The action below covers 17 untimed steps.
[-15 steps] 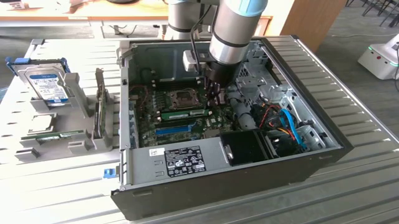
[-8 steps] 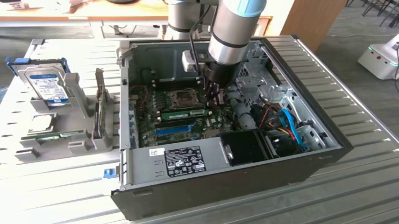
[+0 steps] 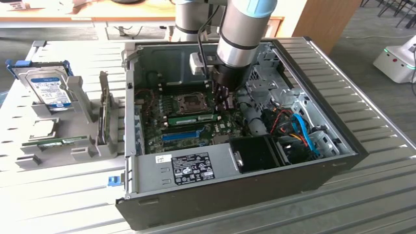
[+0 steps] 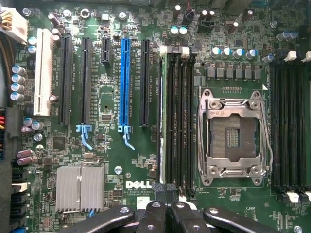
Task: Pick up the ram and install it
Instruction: 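Press down the ram until it locks into place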
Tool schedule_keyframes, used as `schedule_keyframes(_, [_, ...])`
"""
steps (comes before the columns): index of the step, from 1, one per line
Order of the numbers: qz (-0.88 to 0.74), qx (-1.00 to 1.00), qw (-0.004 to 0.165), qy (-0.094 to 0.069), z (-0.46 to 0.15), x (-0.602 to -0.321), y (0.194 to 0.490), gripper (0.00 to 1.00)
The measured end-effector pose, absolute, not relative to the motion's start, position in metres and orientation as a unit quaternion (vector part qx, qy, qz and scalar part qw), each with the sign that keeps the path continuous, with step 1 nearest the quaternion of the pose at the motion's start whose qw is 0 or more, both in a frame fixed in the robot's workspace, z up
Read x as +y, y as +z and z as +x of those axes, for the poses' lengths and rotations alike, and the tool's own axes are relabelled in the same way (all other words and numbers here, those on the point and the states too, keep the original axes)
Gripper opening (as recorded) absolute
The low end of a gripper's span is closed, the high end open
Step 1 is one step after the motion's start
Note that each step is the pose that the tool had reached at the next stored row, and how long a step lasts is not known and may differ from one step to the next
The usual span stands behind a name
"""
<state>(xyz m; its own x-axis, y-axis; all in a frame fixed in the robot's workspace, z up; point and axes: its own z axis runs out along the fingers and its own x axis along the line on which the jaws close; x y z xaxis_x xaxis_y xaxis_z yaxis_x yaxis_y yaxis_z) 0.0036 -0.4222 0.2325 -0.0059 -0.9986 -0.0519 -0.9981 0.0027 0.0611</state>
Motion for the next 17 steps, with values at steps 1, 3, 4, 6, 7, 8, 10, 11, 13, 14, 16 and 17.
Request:
schedule_keyframes(1, [0.706, -0.708, 0.003, -0.04, 0.0036, -0.422, 0.2324, 0.11])
schedule_keyframes(3, [0.707, -0.706, 0.002, -0.039, 0.0036, -0.4216, 0.2321, 0.11])
schedule_keyframes(4, [0.707, -0.706, 0.002, -0.038, 0.0036, -0.4215, 0.232, 0.11])
schedule_keyframes(6, [0.709, -0.705, 0.0, -0.037, 0.0036, -0.4212, 0.2315, 0.11])
schedule_keyframes(7, [0.709, -0.704, -0.001, -0.037, 0.0036, -0.421, 0.2314, 0.11])
schedule_keyframes(8, [0.71, -0.704, -0.001, -0.036, 0.0036, -0.4209, 0.2313, 0.11])
schedule_keyframes(10, [0.71, -0.703, -0.002, -0.036, 0.0036, -0.4209, 0.2312, 0.11])
schedule_keyframes(11, [0.71, -0.703, -0.002, -0.036, 0.0036, -0.4209, 0.2312, 0.11])
schedule_keyframes(13, [0.71, -0.703, -0.002, -0.035, 0.0031, -0.4208, 0.231, 0.11])
schedule_keyframes(14, [0.71, -0.703, -0.003, -0.035, 0.003, -0.4208, 0.2308, 0.11])
schedule_keyframes(16, [0.71, -0.703, -0.004, -0.034, 0.0031, -0.4209, 0.2305, 0.11])
schedule_keyframes(17, [0.71, -0.703, -0.004, -0.034, 0.0031, -0.4209, 0.2305, 0.11])
